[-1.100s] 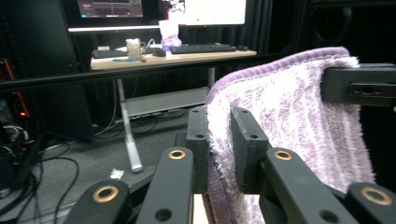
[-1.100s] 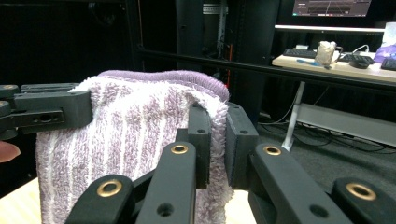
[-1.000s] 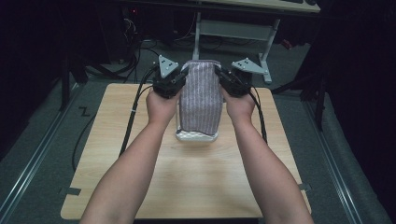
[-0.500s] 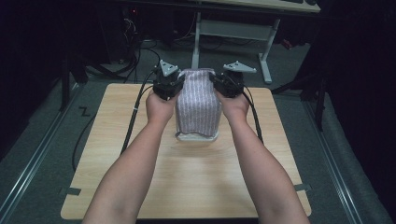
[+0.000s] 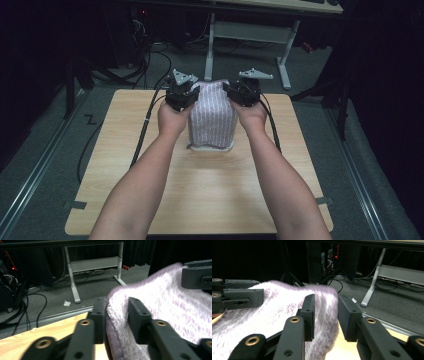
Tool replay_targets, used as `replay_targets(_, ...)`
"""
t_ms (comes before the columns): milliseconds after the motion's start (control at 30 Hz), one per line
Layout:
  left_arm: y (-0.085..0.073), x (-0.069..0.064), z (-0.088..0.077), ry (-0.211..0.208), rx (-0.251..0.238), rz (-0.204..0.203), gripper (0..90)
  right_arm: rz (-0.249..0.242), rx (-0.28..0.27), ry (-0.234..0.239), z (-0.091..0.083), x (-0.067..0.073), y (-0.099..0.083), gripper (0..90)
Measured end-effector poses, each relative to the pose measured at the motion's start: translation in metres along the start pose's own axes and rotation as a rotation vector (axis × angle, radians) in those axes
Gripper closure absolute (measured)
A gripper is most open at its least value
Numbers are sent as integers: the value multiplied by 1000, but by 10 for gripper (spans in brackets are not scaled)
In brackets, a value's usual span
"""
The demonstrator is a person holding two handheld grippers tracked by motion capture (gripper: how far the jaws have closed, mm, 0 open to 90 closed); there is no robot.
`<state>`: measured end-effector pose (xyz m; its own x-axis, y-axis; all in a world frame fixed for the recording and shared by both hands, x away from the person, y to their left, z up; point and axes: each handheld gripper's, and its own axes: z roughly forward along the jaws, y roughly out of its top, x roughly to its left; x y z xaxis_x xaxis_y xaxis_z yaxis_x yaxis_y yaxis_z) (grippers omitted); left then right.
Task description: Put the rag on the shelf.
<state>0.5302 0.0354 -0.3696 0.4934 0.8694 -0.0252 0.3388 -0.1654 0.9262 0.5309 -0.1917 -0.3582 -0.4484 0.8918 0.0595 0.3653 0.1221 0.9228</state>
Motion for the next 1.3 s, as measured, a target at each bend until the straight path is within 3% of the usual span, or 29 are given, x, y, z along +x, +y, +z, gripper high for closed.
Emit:
replay_targets(367,5,0,-13,7,-48,-19,569,-34,-15,-7,-9,4,3,591)
replay_targets(733,1,-4,-43,24,-77,11,524,-57,-39,-35,-38,5,-2,550)
replay_targets(1067,-19,-1,-80,5,-90,28,526,-77,-62,-52,-75,11,-19,527)
replay_targets(1300,-45,8,-99,-32,-77,15,508,-108,-41,-57,-89,16,-47,503)
